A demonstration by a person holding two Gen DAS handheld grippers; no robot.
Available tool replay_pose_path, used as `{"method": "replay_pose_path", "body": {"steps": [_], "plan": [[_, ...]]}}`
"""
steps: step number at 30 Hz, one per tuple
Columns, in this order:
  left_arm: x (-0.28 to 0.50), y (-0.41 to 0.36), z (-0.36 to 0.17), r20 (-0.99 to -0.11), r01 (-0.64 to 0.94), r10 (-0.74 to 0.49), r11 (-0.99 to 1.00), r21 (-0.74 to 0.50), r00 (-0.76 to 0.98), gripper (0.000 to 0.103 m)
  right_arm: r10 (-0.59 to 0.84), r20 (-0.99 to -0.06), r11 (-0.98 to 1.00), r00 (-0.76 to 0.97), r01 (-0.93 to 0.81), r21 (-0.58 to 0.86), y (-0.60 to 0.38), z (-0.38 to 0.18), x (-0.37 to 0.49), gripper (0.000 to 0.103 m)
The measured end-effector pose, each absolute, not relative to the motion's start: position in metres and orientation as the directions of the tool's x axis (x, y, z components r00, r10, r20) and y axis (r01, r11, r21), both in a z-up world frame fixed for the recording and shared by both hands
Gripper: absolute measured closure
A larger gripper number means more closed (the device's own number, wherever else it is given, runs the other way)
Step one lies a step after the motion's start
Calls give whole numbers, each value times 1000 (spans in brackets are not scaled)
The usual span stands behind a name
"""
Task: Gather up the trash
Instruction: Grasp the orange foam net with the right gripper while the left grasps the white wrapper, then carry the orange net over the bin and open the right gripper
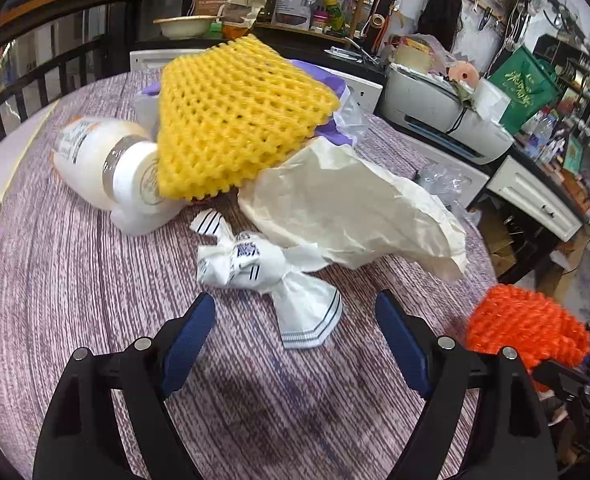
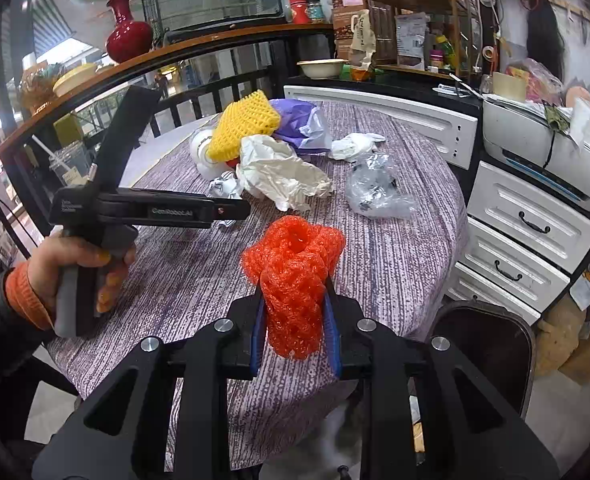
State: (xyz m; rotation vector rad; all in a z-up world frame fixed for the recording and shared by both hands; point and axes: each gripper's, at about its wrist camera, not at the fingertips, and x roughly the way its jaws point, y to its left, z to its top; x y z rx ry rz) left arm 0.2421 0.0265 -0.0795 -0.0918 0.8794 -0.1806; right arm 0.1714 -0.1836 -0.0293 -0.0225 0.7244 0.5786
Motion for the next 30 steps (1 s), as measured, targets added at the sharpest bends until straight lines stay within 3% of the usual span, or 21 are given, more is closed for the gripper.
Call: {"method": "replay_pose_path", "body": {"steps": [2, 7, 9, 22, 30], "plan": [[248, 24, -81, -760, 95, -156, 988, -124, 631, 24, 489, -630, 848, 603, -499, 180, -187, -30, 170, 78], [259, 28, -85, -766, 43, -105, 994, -101, 635, 50, 487, -626, 852, 609, -489, 187, -192, -32, 171, 78], [257, 30, -84, -766, 33, -97, 995, -99, 636, 66, 482, -623, 855, 616, -486, 181, -193, -32, 170, 78], [207, 32, -72, -727, 59, -166, 984, -170, 666, 70, 468, -612, 871, 638, -450, 197, -209, -34, 165, 78], [164, 11, -60, -683, 138, -280, 957, -255, 674, 70, 432, -604, 899, 670, -376, 225, -243, -36, 155, 78]]}}
